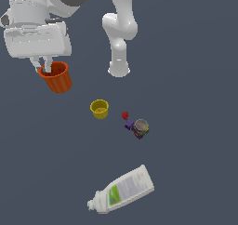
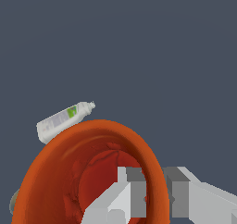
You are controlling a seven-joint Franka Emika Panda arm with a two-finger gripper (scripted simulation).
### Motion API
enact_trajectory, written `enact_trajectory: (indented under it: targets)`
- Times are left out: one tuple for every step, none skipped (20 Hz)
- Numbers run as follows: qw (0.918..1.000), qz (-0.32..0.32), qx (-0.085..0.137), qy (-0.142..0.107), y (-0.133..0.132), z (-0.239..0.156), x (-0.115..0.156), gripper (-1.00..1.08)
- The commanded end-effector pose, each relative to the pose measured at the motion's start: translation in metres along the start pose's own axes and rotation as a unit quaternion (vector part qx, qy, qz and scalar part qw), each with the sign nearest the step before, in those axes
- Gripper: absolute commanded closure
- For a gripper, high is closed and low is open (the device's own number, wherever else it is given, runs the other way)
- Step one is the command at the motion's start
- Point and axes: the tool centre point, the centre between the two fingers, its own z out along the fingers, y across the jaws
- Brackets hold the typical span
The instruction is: Pick up a designated object from a clutter of objects.
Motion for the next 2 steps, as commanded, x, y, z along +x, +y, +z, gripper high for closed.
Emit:
enact_trajectory:
  targets:
    - [1.0,0.0,0.0,0.0,0.0007,-0.003,0.0014,1.08]
    - [1.0,0.0,0.0,0.0,0.0008,-0.0031,0.0015,1.08]
